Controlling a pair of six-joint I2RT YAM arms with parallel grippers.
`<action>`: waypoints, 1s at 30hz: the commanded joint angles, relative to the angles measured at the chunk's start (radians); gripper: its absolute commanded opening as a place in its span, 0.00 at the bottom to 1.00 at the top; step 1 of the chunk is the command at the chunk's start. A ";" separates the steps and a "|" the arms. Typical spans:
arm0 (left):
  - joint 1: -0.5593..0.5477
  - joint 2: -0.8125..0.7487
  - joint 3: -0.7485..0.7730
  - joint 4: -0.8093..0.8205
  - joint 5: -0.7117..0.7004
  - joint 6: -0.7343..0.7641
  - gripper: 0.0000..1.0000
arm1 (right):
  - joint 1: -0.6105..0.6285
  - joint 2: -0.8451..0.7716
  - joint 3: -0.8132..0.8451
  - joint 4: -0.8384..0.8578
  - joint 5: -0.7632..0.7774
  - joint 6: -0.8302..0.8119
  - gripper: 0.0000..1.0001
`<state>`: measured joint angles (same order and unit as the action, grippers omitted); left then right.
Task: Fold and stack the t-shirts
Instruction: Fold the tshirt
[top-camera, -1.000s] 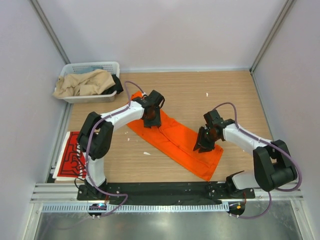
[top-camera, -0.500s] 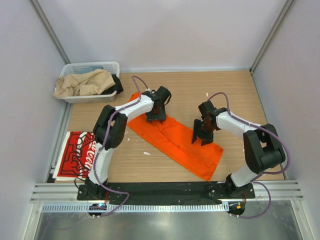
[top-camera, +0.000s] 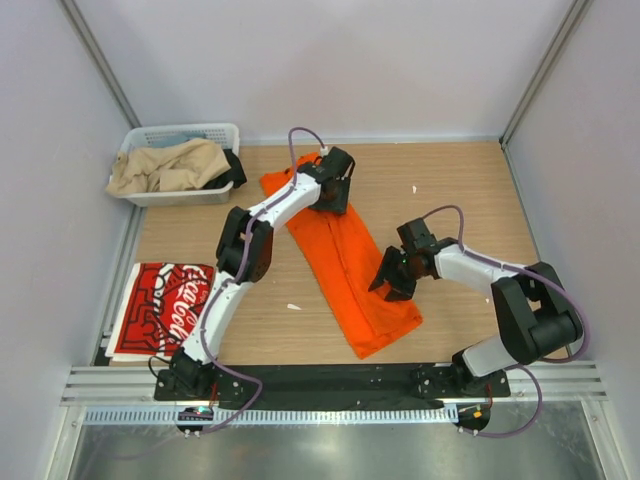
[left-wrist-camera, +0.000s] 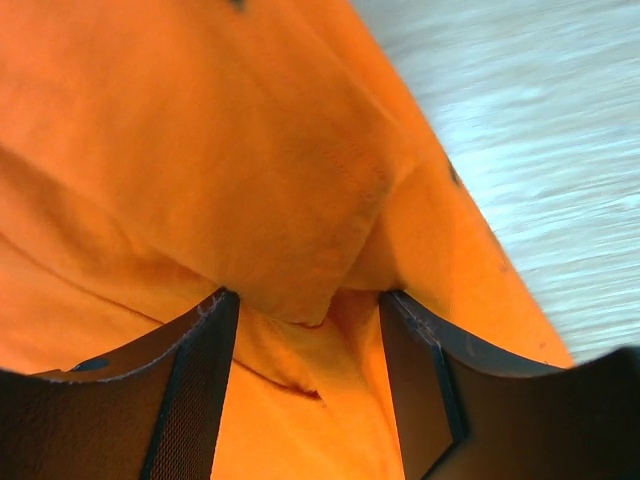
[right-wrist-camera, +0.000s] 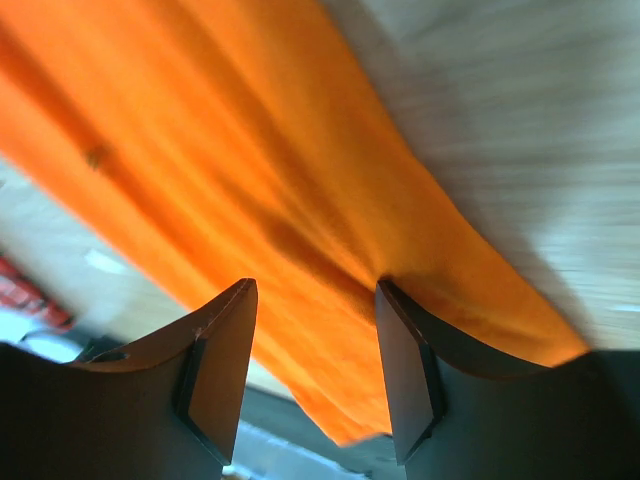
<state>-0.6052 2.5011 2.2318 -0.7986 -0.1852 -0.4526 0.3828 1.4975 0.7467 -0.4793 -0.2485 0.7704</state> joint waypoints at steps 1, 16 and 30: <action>0.015 0.077 0.087 0.067 0.067 0.173 0.60 | 0.080 0.023 -0.112 0.134 -0.135 0.208 0.57; 0.015 -0.361 -0.072 -0.091 0.024 0.057 0.70 | 0.136 -0.117 0.177 -0.248 0.116 -0.198 0.58; -0.136 -0.924 -1.096 0.126 0.239 -0.440 0.60 | 0.111 -0.165 0.082 -0.332 0.273 -0.189 0.58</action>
<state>-0.7509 1.6138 1.2686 -0.7834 -0.0250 -0.7040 0.5072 1.3430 0.8402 -0.8234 -0.0078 0.5770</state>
